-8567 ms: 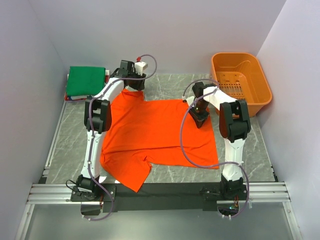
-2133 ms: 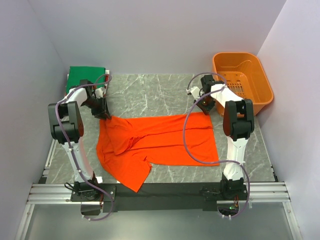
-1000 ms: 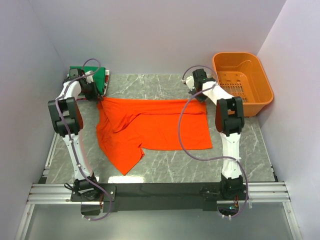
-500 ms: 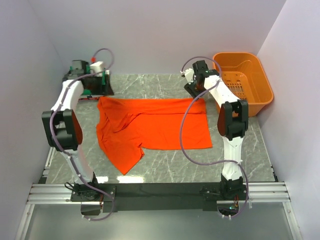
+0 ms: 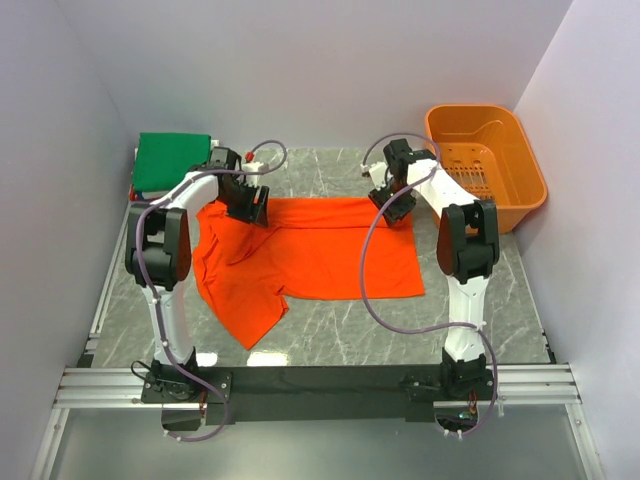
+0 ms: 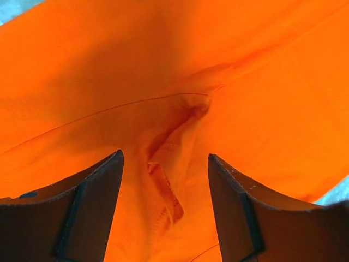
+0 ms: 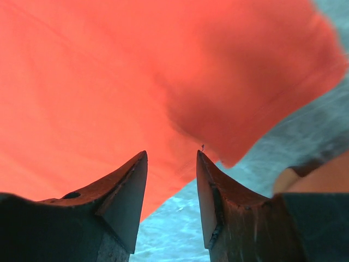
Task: Fold and stack the t-shirts
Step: Fold the tshirt
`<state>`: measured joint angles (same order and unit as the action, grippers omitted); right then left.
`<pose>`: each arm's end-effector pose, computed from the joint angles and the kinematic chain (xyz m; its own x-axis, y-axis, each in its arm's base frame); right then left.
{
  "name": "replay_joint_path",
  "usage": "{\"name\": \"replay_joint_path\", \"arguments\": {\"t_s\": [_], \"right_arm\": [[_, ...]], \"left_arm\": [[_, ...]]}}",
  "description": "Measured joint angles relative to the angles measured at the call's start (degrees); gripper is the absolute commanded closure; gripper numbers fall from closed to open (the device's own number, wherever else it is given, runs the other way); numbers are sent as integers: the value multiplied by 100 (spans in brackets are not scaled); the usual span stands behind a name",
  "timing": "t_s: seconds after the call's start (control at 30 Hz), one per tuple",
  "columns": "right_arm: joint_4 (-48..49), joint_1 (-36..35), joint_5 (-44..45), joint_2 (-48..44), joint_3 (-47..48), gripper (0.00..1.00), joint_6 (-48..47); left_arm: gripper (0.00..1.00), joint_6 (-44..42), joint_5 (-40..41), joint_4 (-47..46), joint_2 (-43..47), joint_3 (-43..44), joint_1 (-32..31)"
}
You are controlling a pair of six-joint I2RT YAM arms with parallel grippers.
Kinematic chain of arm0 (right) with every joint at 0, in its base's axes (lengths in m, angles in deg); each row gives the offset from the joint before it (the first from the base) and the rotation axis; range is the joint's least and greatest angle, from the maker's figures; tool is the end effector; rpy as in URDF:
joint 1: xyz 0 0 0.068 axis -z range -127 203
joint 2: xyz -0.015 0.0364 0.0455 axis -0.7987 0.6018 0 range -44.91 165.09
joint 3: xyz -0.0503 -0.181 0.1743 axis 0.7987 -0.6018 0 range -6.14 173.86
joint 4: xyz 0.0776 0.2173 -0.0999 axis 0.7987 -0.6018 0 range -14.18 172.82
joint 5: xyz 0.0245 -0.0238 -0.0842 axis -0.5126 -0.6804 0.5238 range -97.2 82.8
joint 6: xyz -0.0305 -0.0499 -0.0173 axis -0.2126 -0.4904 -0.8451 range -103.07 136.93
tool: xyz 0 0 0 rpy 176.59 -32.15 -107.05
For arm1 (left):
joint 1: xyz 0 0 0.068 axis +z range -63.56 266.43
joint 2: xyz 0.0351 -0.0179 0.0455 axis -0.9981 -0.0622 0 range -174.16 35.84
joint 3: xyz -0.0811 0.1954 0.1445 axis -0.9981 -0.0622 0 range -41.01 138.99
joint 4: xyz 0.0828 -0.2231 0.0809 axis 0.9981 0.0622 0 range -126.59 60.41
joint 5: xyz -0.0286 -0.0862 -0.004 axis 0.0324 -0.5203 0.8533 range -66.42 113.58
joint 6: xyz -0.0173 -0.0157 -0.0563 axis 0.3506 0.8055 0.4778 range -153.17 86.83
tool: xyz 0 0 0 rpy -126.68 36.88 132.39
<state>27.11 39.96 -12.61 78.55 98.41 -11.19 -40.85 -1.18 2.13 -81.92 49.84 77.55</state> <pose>0.4168 0.1010 0.1852 -0.7111 -0.6463 -0.2769 -0.6623 0.7479 -0.0448 0.4107 -0.0835 0.1744 -0.8504 0.2557 -0.4598 0.4284 0.8439 -0.3230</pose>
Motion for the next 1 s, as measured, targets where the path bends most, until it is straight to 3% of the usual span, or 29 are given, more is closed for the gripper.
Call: {"name": "replay_joint_path", "arguments": {"t_s": [0.2, 0.43, 0.57, 0.7, 0.8, 1.0], "right_arm": [[-39, 4, -7, -170, -304, 53, 22], [-37, 28, 4, -249, -354, 54, 20], [-46, 35, 13, -249, -365, 57, 17], [-68, 37, -13, -293, -398, 67, 11], [-127, 44, -70, -444, -553, 73, -11], [-236, 39, -210, -1071, -1464, 74, -48]], "left_arm": [[42, -26, 4, 107, -42, 0, -59], [61, -168, -267, 278, -42, -289, -385], [65, -352, -595, 494, -7, -389, -549], [64, -730, -863, 710, 424, -608, -586], [62, -940, -946, 901, 1080, -835, -348], [56, -1386, -739, 1189, 1919, -1156, 1093]]}}
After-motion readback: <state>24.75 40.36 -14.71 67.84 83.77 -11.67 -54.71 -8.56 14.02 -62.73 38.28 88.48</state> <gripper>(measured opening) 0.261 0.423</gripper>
